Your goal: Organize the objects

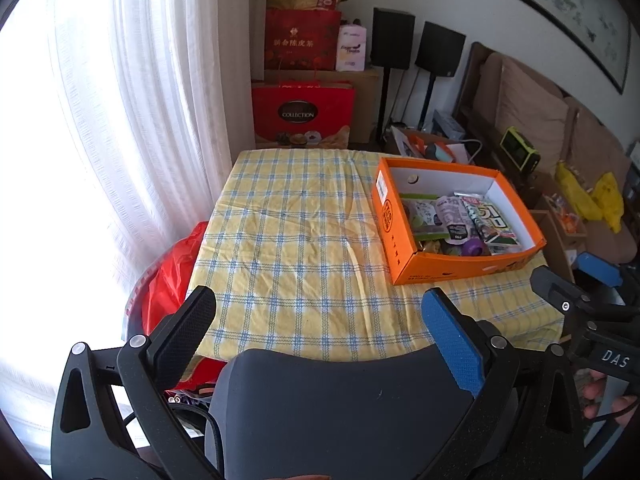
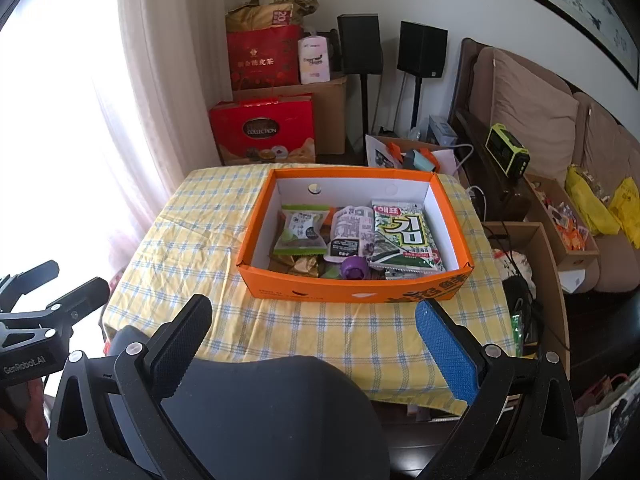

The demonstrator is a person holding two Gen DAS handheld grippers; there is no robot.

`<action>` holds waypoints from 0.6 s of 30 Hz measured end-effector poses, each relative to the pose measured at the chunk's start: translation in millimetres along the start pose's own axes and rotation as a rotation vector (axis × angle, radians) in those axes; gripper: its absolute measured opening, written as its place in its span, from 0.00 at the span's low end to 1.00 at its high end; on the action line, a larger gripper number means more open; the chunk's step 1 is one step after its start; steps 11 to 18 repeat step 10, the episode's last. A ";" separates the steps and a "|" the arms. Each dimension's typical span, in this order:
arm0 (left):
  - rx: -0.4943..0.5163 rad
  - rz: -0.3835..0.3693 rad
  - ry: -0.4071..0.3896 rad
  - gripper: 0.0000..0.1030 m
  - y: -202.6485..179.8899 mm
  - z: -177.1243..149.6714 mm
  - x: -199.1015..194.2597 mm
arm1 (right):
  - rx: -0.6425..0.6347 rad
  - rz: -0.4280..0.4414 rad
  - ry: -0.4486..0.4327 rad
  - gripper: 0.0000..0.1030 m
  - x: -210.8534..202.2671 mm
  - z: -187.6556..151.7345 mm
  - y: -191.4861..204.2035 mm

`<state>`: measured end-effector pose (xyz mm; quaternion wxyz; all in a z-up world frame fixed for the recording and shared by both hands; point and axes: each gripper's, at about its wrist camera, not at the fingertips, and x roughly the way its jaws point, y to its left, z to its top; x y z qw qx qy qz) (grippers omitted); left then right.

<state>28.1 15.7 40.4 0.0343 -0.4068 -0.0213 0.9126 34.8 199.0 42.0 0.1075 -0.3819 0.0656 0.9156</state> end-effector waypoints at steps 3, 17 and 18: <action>-0.002 0.000 0.000 1.00 0.5 0.3 -0.2 | 0.000 0.000 -0.001 1.00 -0.1 0.0 0.0; -0.009 0.005 -0.005 1.00 1.1 -0.4 -0.1 | -0.002 0.000 0.000 1.00 0.0 -0.6 1.4; -0.009 0.005 -0.005 1.00 1.1 -0.4 -0.1 | -0.002 0.000 0.000 1.00 0.0 -0.6 1.4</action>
